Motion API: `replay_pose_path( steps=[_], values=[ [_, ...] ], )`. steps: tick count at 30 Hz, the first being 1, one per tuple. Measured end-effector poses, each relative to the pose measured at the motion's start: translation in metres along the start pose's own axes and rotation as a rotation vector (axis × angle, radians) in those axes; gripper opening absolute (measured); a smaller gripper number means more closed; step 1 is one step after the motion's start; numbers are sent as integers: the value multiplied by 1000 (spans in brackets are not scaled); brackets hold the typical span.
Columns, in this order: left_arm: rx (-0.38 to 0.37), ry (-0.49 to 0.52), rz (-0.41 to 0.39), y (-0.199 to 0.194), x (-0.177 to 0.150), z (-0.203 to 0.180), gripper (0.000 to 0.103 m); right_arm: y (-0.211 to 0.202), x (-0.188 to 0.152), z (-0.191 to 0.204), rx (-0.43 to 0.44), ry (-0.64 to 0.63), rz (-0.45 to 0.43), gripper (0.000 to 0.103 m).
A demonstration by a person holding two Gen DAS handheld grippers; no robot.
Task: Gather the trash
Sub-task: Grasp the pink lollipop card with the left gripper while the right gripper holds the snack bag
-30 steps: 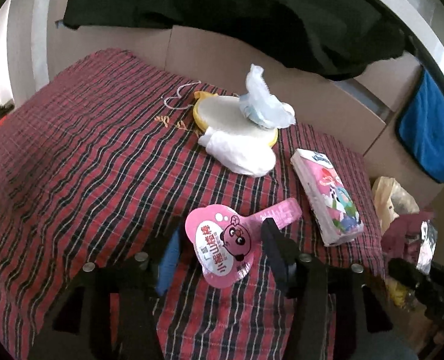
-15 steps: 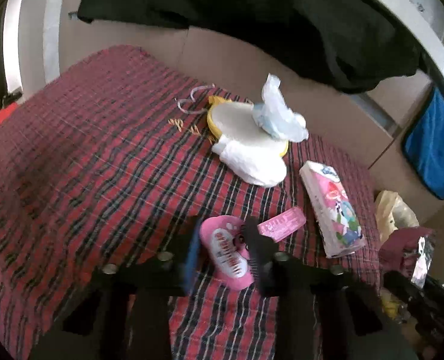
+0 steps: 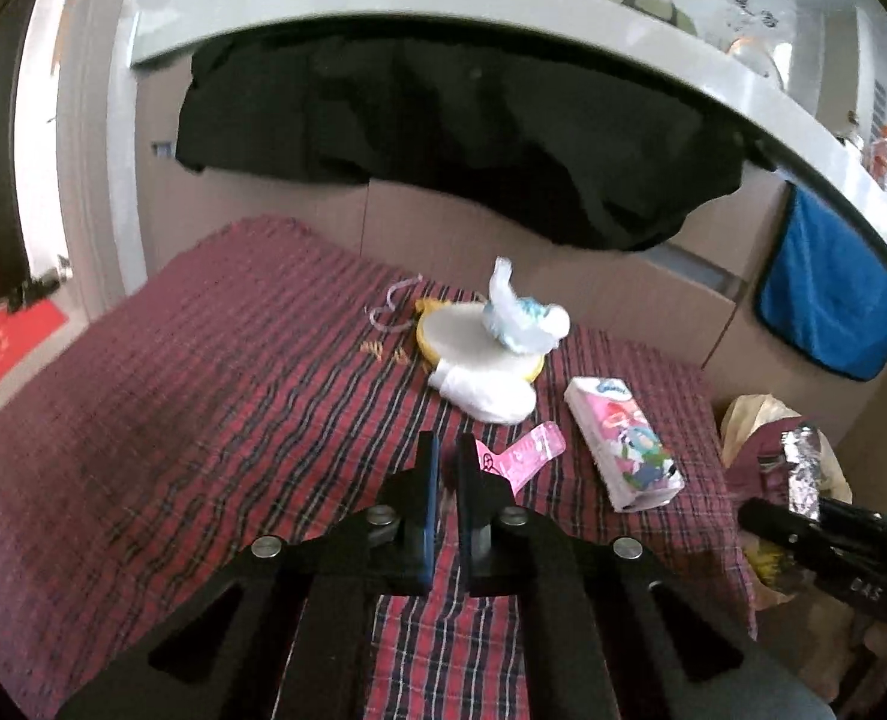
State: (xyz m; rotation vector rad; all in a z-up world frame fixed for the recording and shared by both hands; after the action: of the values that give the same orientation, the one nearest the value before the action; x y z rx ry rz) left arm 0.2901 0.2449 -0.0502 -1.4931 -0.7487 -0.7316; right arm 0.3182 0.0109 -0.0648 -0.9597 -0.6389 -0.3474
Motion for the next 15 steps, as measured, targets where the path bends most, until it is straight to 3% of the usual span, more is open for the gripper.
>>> replay_pose_path(
  steps=[5,10,13,14,15],
  values=[
    [26,61,-47,-16,8,-9,4,-5,2,3,-3,-7,-16,26],
    [25,80,-44,-15,5,-14,3,-8,5,5,-5,-12,-25,26],
    [-28,44,-9,-10,-2,-9,5,-6,3,3,-3,-7,-15,26],
    [-86,5,-12,-9,-5,-3,8,-6,2,3,-3,-3,-11,26],
    [-120,-5,-12,-9,-6,-1,18,-5,0,2,-3,-1,-7,26]
  ],
)
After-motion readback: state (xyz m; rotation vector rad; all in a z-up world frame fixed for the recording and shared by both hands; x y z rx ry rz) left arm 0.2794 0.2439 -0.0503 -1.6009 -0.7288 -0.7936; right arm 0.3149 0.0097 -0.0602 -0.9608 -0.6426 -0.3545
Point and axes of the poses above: each gripper's, at about its wrist camera, not at the fingertips, and y roughly the way its jaws point, z to its left, x to its top, the point moved 6 cm from there along y, roughly the way its jaws point, and after that the axes turned 10 degrees about y, right-handed, at the moved point
